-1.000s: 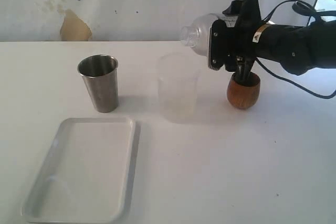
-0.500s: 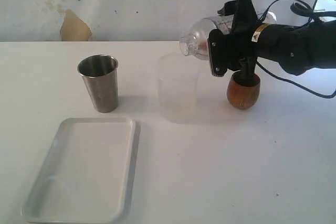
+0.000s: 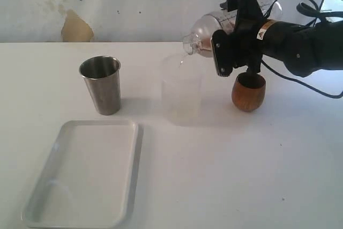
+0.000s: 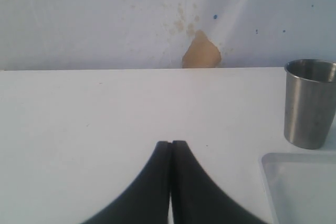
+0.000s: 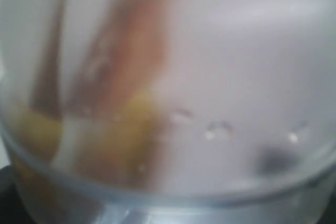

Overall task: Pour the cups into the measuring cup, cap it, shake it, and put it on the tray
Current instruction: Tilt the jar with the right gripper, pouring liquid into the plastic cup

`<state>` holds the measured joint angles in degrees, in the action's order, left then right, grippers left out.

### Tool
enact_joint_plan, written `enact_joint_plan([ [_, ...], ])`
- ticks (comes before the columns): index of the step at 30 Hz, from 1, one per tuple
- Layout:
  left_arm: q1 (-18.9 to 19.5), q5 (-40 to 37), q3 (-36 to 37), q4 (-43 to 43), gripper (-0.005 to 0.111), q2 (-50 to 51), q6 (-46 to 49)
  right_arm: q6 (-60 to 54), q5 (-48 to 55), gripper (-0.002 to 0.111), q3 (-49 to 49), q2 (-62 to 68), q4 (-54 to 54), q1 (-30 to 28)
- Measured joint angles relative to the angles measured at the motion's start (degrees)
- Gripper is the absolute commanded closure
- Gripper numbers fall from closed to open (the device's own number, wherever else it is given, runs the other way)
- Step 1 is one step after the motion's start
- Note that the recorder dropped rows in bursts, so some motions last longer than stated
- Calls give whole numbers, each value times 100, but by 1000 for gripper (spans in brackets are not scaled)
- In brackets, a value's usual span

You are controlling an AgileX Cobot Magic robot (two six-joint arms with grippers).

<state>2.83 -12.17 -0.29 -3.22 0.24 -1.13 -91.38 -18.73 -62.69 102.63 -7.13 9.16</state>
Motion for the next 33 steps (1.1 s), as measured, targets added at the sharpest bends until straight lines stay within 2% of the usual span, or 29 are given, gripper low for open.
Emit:
enact_joint_plan([
  [11, 0, 0, 0, 0, 106, 0, 0, -1055, -284, 108, 0, 0, 492, 0],
  [19, 0, 0, 0, 0, 106, 0, 0, -1509, -407, 108, 0, 0, 937, 0],
  [33, 0, 0, 0, 0, 106, 0, 0, -1874, -705, 108, 0, 0, 1052, -78],
])
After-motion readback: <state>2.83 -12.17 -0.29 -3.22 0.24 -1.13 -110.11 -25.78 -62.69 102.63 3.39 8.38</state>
